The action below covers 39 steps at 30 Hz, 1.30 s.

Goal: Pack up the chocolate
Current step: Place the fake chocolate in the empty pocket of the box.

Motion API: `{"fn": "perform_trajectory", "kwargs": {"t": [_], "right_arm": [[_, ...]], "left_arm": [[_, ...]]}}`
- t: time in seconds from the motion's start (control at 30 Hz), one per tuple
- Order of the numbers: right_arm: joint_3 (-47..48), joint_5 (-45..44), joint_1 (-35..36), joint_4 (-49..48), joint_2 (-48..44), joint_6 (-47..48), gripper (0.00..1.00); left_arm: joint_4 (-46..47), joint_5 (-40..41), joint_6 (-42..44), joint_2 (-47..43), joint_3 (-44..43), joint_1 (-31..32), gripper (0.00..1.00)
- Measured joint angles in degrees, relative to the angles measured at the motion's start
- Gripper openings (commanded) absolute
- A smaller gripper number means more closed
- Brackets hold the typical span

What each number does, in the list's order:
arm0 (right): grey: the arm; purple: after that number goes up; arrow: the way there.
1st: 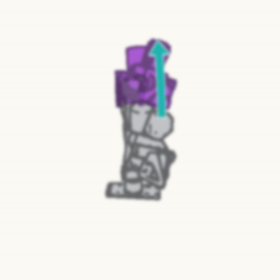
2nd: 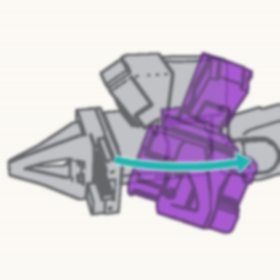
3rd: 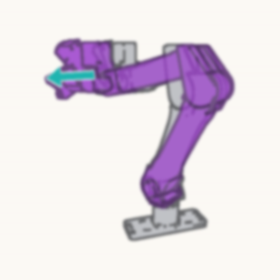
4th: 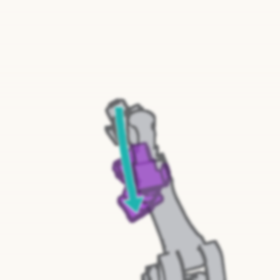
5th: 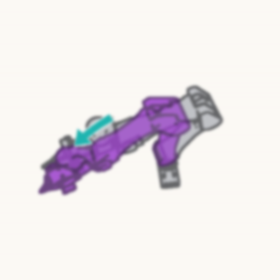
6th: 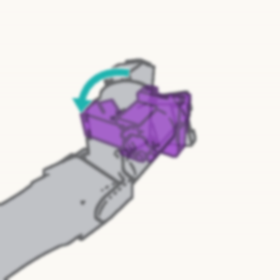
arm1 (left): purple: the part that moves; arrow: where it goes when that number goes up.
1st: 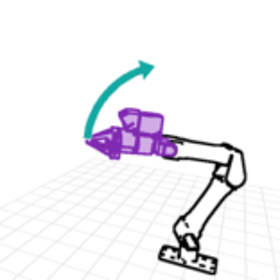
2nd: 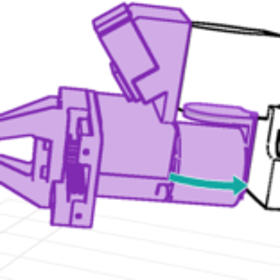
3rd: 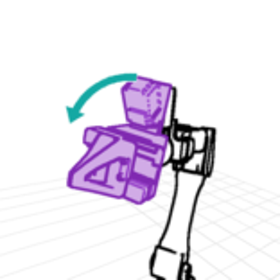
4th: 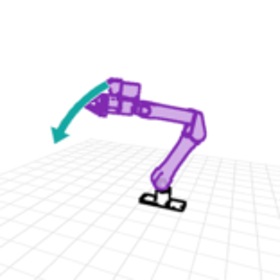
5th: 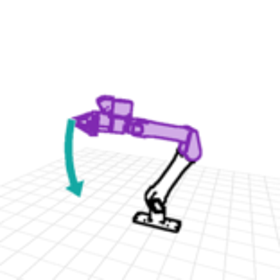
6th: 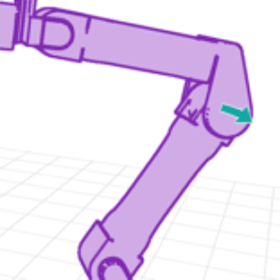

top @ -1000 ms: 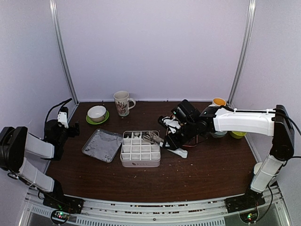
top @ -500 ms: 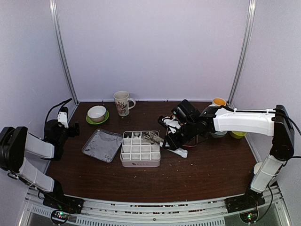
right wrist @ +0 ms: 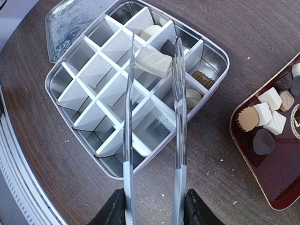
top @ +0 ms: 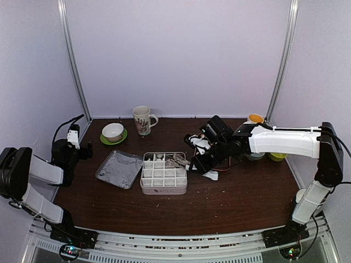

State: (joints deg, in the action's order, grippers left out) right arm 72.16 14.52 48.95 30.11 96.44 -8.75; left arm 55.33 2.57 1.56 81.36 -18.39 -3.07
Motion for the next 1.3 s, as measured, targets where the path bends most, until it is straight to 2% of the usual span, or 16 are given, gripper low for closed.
{"fn": "perform_trajectory", "kwargs": {"t": [0.6, 1.0, 1.3], "right_arm": [[-0.1, -1.3, 0.2, -1.4, -0.7, 0.0, 0.40], [-7.4, -10.3, 0.2, -8.0, -12.6, -0.4, 0.40], [-11.5, -16.9, -1.8, -8.8, -16.8, -1.1, 0.40]], "left_arm": [[0.0, 0.0, 0.0, 0.0, 0.0, 0.0, 0.98], [0.0, 0.0, 0.0, 0.0, 0.0, 0.0, 0.98], [0.0, 0.0, 0.0, 0.0, 0.0, 0.0, 0.98]]}}
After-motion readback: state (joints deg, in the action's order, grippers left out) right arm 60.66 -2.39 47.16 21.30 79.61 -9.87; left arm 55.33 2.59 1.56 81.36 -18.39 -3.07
